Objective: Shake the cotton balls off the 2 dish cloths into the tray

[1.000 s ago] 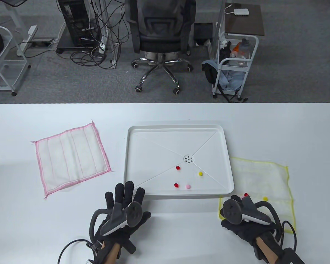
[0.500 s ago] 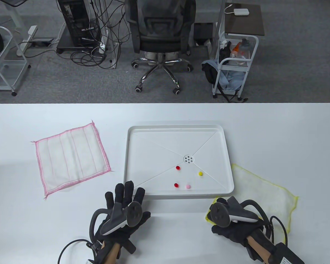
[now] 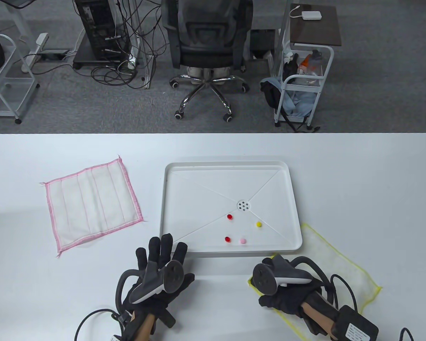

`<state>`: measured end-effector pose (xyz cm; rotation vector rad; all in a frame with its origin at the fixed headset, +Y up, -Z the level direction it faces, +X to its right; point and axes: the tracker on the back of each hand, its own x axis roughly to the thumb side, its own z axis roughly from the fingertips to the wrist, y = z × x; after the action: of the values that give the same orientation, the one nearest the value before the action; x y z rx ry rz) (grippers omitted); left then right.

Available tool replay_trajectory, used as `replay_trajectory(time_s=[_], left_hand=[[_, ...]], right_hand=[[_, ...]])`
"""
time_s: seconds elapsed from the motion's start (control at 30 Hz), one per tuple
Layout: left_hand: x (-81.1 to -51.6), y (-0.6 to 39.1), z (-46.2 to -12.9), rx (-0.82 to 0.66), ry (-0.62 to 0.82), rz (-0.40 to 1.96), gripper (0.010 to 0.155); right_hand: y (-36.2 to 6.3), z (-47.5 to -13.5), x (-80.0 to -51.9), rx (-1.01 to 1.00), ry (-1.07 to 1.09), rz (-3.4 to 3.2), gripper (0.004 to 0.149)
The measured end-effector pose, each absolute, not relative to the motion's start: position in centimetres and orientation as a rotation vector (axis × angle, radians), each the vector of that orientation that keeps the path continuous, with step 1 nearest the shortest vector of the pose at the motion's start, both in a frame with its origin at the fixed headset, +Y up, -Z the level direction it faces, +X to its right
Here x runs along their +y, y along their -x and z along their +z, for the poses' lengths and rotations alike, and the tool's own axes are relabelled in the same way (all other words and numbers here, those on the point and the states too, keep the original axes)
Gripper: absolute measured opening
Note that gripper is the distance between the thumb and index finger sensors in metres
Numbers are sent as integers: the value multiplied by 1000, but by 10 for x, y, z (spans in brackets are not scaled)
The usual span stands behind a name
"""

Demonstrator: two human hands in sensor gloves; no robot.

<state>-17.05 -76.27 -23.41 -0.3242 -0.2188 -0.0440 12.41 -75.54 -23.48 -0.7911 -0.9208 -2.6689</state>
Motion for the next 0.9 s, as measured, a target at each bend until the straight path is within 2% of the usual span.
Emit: replay_trajectory(time_s=[0.9], left_hand=[[-759,181,-237,-157,337,-29,80]], right_hand=[[-40,-235,-764,-965,988,-2539,66]])
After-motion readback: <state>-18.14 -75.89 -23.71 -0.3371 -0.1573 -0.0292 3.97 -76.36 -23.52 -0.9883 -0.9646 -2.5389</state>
